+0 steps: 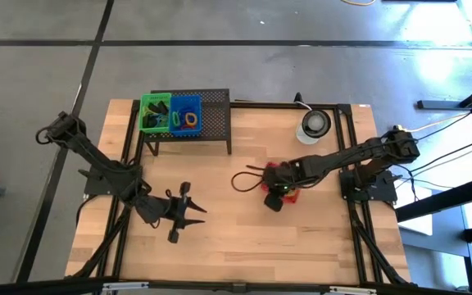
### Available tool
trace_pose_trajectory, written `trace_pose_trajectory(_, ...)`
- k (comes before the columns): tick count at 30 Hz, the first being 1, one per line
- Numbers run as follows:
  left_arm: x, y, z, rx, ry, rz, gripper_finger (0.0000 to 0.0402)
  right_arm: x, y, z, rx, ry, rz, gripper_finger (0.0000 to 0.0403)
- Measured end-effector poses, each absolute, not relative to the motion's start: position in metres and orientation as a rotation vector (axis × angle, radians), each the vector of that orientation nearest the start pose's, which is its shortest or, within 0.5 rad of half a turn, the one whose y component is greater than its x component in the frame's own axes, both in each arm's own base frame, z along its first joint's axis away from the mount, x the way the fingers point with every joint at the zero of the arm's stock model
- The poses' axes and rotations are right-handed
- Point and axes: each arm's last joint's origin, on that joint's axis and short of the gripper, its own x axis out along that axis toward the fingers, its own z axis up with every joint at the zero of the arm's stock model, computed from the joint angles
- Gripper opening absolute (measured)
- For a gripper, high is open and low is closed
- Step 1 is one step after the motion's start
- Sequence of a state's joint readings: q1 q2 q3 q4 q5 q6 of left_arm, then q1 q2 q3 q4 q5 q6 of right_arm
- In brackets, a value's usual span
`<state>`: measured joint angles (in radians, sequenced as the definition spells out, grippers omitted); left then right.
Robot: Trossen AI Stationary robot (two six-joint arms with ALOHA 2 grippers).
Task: Pick & Place Office Desk Supplies
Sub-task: Put the orange basket on the shelf
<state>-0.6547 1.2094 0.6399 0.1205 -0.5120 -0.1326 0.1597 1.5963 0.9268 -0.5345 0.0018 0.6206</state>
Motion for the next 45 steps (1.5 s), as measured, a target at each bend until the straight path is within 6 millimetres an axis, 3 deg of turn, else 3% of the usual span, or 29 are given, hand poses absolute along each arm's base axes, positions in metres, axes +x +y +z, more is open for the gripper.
trace_pose_trajectory(3, 0.201, -0.141, 0.233, 0.154, 0.358, -0.076, 0.0123, 0.306, 0.056, 0.185, 0.446, 1.061, -0.135, 0.0008)
trace_pose_trajectory(7, 0.191, -0.138, 0.246, 0.155, 0.297, 0.0, 0.0109, 0.329, 0.069, 0.195, 0.365, 1.009, -0.041, 0.0008)
trace_pose_trajectory(15, 0.171, -0.128, 0.273, 0.066, 0.18, 0.085, 0.0087, 0.385, 0.095, 0.182, -0.045, 0.989, 0.204, 0.0008)
trace_pose_trajectory(22, 0.16, -0.127, 0.283, 0.002, 0.14, 0.051, 0.0088, 0.423, 0.088, 0.174, -0.201, 0.953, 0.288, 0.0011)
trace_pose_trajectory(27, 0.156, -0.132, 0.283, -0.022, 0.14, 0.024, 0.0086, 0.427, 0.076, 0.157, -0.139, 1.021, 0.271, 0.0041)
trace_pose_trajectory(34, 0.154, -0.134, 0.283, -0.02, 0.142, 0.004, 0.0088, 0.427, 0.073, 0.159, -0.127, 1.027, 0.164, 0.0104)
trace_pose_trajectory(40, 0.154, -0.134, 0.28, 0.002, 0.163, 0.007, 0.0087, 0.417, 0.076, 0.177, -0.046, 1.049, 0.112, 0.0167)
trace_pose_trajectory(45, 0.154, -0.133, 0.28, 0.004, 0.16, 0.027, 0.0093, 0.399, 0.073, 0.203, 0.028, 1.102, 0.062, 0.019)
